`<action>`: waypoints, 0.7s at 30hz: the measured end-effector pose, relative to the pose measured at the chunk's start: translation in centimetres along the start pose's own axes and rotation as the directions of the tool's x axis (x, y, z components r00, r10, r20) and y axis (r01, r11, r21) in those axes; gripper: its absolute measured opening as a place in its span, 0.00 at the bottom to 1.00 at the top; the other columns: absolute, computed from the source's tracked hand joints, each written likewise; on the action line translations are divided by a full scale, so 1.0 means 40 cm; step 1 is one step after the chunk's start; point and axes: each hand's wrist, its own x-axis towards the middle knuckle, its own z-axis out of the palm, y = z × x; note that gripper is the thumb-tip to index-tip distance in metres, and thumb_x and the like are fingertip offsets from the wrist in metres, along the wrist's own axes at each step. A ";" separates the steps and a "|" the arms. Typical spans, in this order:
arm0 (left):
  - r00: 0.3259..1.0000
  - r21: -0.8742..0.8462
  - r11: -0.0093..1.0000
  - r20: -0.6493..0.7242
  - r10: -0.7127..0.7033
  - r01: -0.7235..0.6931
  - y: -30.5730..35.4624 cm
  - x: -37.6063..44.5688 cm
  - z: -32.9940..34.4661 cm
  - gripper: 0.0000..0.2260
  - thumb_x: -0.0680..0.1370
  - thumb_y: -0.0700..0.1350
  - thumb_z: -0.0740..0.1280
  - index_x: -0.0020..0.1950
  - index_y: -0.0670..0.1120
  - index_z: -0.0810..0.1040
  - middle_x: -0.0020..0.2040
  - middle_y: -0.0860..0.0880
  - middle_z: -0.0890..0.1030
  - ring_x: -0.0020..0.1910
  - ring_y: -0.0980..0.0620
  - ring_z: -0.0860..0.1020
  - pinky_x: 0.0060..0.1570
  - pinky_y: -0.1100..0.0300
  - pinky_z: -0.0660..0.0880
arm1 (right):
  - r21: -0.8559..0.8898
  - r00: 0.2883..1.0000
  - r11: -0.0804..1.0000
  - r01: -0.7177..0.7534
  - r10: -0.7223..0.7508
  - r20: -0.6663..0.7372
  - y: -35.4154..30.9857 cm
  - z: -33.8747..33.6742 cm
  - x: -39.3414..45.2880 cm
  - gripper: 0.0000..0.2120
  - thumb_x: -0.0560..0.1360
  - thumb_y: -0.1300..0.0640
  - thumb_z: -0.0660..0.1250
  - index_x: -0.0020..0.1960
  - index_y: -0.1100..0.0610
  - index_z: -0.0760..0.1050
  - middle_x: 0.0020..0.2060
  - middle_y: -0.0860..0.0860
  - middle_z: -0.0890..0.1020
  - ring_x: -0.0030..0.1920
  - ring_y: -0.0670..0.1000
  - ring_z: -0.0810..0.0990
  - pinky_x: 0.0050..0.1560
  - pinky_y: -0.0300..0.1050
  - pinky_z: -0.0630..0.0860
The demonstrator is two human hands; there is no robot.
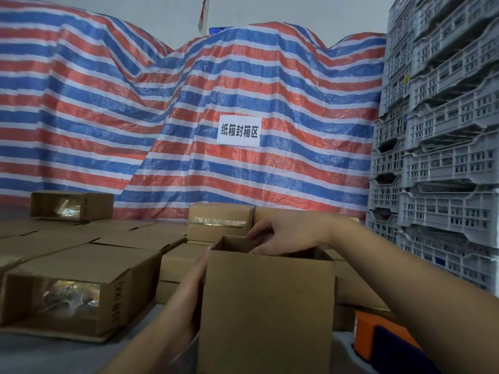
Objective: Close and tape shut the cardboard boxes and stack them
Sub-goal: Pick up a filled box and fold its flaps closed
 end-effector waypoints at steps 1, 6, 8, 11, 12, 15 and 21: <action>0.999 -0.009 1.000 0.049 0.006 -0.005 -0.001 0.001 -0.003 0.18 0.73 0.56 0.64 0.37 0.45 0.87 0.39 0.41 0.85 0.32 0.47 0.84 0.27 0.58 0.79 | -0.008 1.000 1.000 0.001 -0.001 0.010 0.001 0.001 -0.002 0.27 0.78 0.42 0.67 0.73 0.50 0.70 0.67 0.47 0.78 0.65 0.47 0.76 0.69 0.50 0.73; 0.999 0.080 0.997 0.031 0.012 -0.015 0.009 -0.004 -0.007 0.26 0.63 0.53 0.69 0.59 0.45 0.80 0.45 0.40 0.85 0.38 0.45 0.84 0.38 0.54 0.79 | 0.041 1.000 0.999 0.001 -0.002 0.024 0.009 0.005 -0.007 0.29 0.78 0.41 0.67 0.76 0.49 0.67 0.70 0.46 0.75 0.68 0.46 0.74 0.71 0.50 0.71; 1.000 0.142 0.989 -0.005 0.029 -0.028 0.015 -0.001 -0.002 0.28 0.64 0.50 0.70 0.64 0.51 0.74 0.45 0.41 0.85 0.39 0.45 0.83 0.38 0.52 0.79 | 0.055 1.000 0.998 0.008 -0.009 0.023 0.012 0.008 -0.007 0.29 0.78 0.41 0.67 0.76 0.50 0.67 0.70 0.46 0.75 0.67 0.46 0.74 0.71 0.50 0.71; 0.996 0.178 0.981 -0.011 0.085 -0.081 0.023 0.006 -0.004 0.18 0.70 0.44 0.71 0.58 0.57 0.77 0.45 0.41 0.85 0.37 0.45 0.83 0.36 0.52 0.79 | 0.069 0.999 0.997 0.018 -0.016 -0.031 0.016 0.014 -0.007 0.26 0.78 0.42 0.66 0.74 0.50 0.70 0.68 0.46 0.77 0.65 0.45 0.76 0.69 0.47 0.72; 0.997 0.185 0.980 0.028 0.070 -0.074 0.027 0.004 -0.005 0.15 0.68 0.45 0.70 0.54 0.56 0.81 0.43 0.42 0.85 0.36 0.46 0.83 0.35 0.54 0.79 | 0.084 0.998 0.996 0.025 -0.020 -0.057 0.020 0.016 -0.010 0.25 0.78 0.41 0.67 0.73 0.49 0.72 0.66 0.45 0.78 0.64 0.45 0.76 0.68 0.46 0.73; 0.993 0.262 0.965 0.118 -0.006 -0.026 0.033 0.003 -0.009 0.09 0.66 0.50 0.68 0.41 0.55 0.86 0.39 0.44 0.85 0.34 0.48 0.83 0.34 0.57 0.79 | 0.215 0.984 0.974 0.071 -0.033 -0.174 0.047 0.026 -0.028 0.19 0.78 0.42 0.67 0.66 0.48 0.77 0.59 0.44 0.81 0.58 0.43 0.79 0.61 0.41 0.76; 0.979 0.549 0.812 0.158 0.131 -0.197 0.070 0.021 -0.035 0.14 0.77 0.41 0.66 0.42 0.60 0.84 0.44 0.50 0.85 0.38 0.55 0.83 0.35 0.61 0.77 | 0.683 0.698 0.680 0.266 0.353 -0.623 0.169 0.067 -0.113 0.10 0.81 0.56 0.64 0.47 0.54 0.84 0.43 0.50 0.87 0.49 0.53 0.85 0.52 0.46 0.79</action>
